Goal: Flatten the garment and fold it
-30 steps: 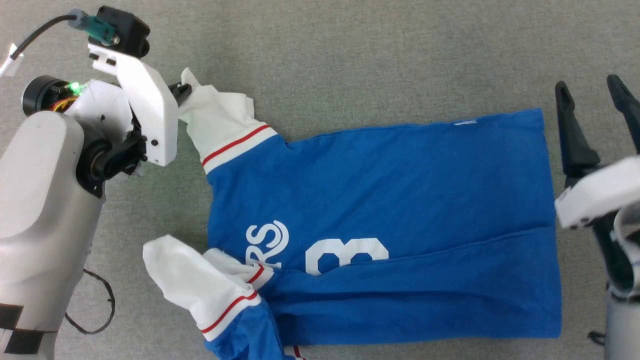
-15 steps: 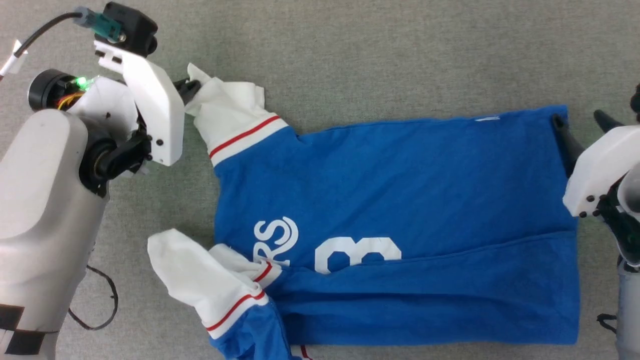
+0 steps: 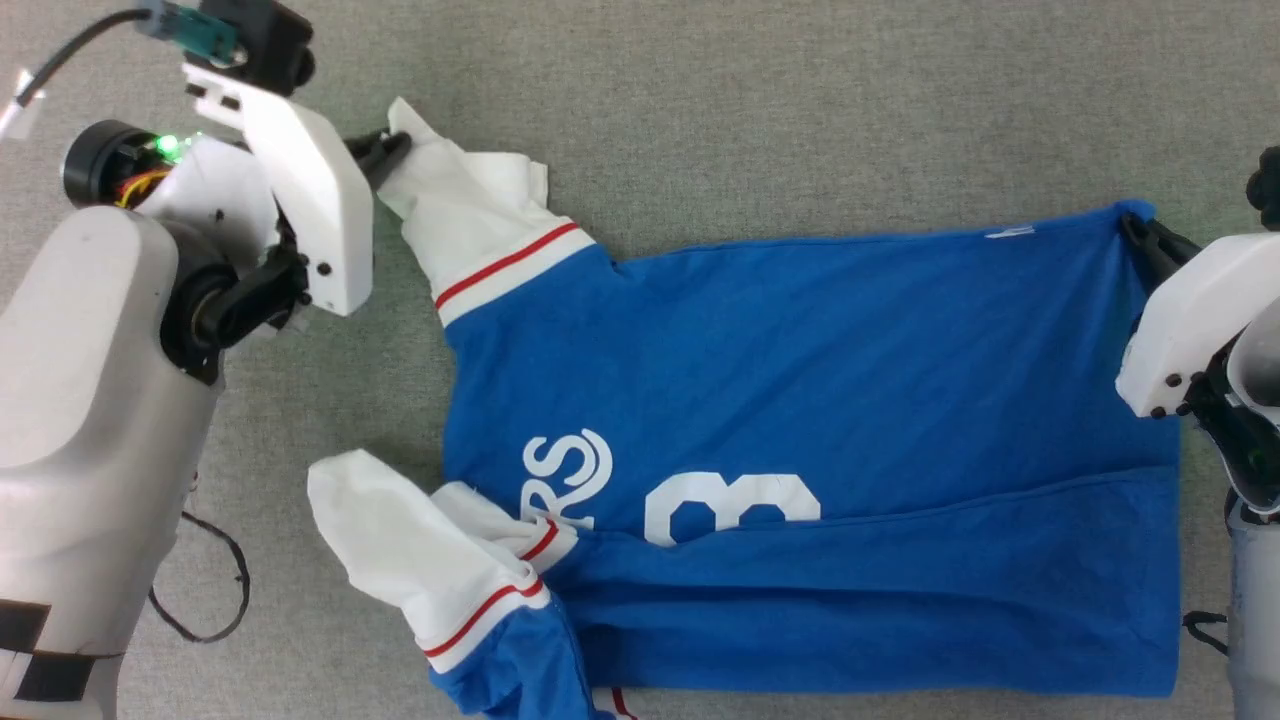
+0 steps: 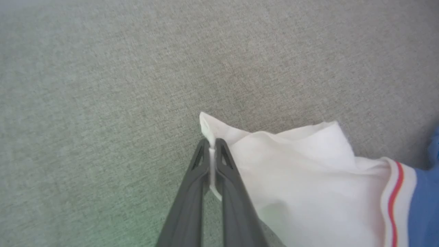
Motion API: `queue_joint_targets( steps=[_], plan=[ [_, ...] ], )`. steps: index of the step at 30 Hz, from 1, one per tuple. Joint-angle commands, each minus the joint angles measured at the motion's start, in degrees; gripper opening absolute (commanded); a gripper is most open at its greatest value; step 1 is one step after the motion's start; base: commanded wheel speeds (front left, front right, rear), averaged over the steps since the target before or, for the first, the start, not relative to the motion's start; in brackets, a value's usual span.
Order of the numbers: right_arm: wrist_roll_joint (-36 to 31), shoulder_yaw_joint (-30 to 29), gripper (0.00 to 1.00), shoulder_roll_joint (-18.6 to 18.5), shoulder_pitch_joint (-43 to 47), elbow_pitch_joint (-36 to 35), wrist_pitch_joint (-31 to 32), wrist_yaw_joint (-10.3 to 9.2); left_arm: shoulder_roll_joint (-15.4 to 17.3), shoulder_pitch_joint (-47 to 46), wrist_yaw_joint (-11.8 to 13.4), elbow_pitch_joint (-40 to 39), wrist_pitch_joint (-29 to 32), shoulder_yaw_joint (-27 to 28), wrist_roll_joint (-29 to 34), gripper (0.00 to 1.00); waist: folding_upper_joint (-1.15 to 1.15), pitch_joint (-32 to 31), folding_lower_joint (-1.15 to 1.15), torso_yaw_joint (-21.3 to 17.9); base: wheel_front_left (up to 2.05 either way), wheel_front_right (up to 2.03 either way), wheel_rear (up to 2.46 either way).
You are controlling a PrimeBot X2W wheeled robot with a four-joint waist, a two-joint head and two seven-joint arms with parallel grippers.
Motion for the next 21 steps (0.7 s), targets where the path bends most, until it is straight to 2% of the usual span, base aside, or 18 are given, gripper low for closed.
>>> queue_joint_targets(
  steps=[1, 12, 21],
  plan=[
    [-0.2, 0.07, 0.0, 0.02, -0.31, 0.82, -0.36, -0.05, -0.01, 0.45, -0.03, 0.4, -0.88, 0.39, -0.13, 0.0, 0.0, -0.35, 0.0, 0.01, 0.0, 0.0, 0.0],
    [0.72, 0.19, 0.0, -1.73, 1.91, 0.66, -4.93, -0.05, 0.82, 5.4, 0.02, -3.5, -14.29, 3.23, 1.18, 0.0, 0.0, -7.62, 0.0, 0.44, 0.0, 0.0, 0.0],
    [3.0, -1.51, 0.0, -1.31, 9.14, -2.11, -6.69, -0.05, 3.38, 18.13, 1.95, -15.48, -18.78, 5.35, -0.51, 0.0, 0.0, -13.73, 0.0, 1.03, 0.0, 0.0, 0.0]
  ],
)
